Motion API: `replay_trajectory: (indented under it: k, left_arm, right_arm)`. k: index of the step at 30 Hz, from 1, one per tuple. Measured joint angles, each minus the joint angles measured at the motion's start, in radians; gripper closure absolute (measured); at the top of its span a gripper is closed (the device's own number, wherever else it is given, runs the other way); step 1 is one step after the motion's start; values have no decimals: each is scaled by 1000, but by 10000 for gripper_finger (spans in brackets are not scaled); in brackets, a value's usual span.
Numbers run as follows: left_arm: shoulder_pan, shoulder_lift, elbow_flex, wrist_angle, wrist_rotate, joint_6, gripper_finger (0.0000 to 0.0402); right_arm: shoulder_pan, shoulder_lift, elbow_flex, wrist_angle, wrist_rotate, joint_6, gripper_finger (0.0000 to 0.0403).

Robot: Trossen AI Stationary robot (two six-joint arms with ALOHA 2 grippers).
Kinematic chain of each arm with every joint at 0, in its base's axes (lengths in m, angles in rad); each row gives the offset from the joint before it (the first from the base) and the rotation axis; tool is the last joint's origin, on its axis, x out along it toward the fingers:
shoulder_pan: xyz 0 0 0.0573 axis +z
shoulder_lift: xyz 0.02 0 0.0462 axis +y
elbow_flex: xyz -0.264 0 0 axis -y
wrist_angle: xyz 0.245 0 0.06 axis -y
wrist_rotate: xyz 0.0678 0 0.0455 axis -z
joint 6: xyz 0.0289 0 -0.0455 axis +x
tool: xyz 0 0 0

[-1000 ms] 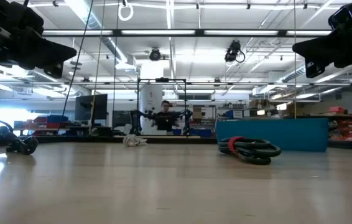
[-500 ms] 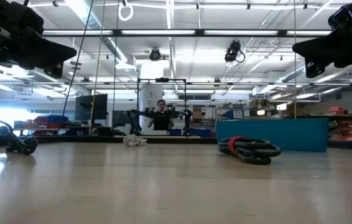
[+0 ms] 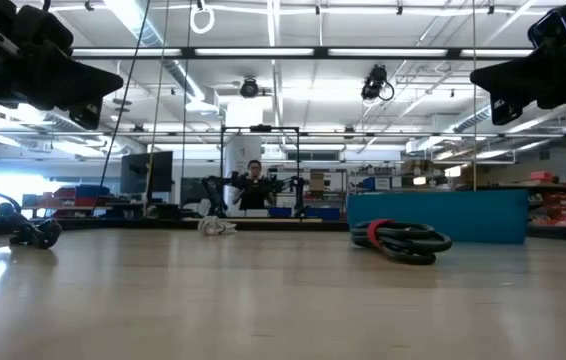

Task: Pick and place USB-C Cables
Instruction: Put the black USB cable into the blue bin

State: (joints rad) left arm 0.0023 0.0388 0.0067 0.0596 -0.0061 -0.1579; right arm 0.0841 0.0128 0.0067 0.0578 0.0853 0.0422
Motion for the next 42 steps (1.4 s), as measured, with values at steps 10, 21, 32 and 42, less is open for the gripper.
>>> replay_trajectory:
  k: [10, 21, 32, 42]
  left_arm:
    - [1, 0, 0, 39, 0, -14, 377]
    - [1, 0, 0, 170, 0, 10, 377]
    - [1, 0, 0, 329, 0, 64, 377]
    - [1, 25, 133, 262, -132, 130, 363]
  right_arm:
    - [0, 0, 0, 0, 0, 0, 389]
    - [0, 0, 0, 179, 0, 0, 389]
    - [0, 0, 0, 440, 1, 115, 389]
    - [-4, 25, 38, 493, 61, 6, 387]
